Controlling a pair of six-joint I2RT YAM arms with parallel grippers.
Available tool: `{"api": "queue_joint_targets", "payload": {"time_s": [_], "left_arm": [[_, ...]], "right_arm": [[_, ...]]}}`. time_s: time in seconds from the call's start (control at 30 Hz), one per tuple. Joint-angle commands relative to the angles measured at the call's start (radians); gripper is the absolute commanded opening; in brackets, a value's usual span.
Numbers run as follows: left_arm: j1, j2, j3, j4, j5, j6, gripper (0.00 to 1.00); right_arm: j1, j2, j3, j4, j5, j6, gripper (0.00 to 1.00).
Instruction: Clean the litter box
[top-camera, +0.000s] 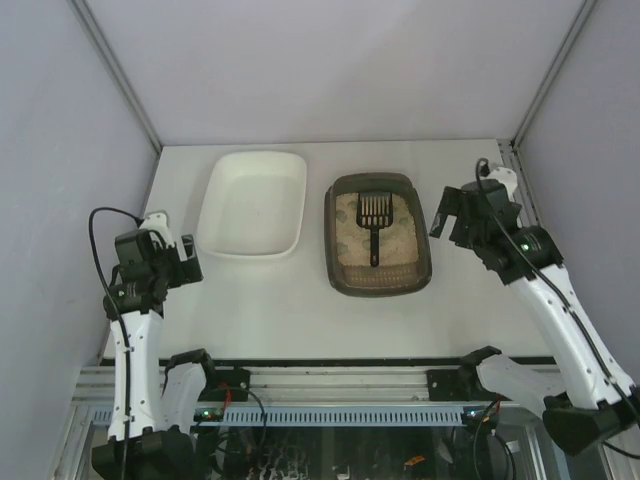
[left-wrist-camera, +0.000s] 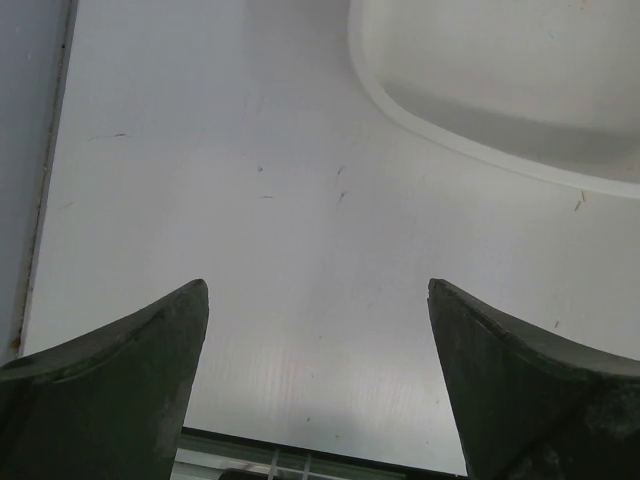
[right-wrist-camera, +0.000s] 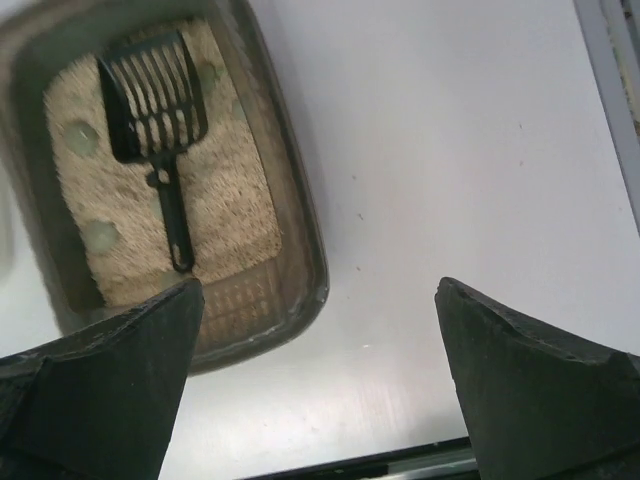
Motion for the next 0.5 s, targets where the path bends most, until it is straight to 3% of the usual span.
{"api": "queue_joint_targets", "payload": {"time_s": [0.0,0.13,0.27,0.33,0.47], "left_arm": [[0.011,-0.017,0.001,0.028,0.021,0.023,0.95],[0.013,-0.081,0.025,0.036,-0.042,0.028,0.96],[0.012,-0.102,0.120,0.019,-0.095,0.011,0.99],[0.012,-0.057,0.193,-0.016,0.048,0.038,1.00],[-0.034,0.116,0.356,-0.102,0.280,-0.004,1.00]], "right_arm": [[0.006,-0.111,-0.003,0.098,-0.006,0.109,1.00],[-0.016,-0.185,-0.105,0.217,-0.341,-0.047,1.00],[-0.044,-0.217,-0.160,0.299,-0.441,-0.008,1.00],[-0.022,-0.193,-0.159,0.345,-0.472,-0.030,0.99],[0.045,-0.016,-0.036,0.303,-0.409,-0.039,0.84]]}}
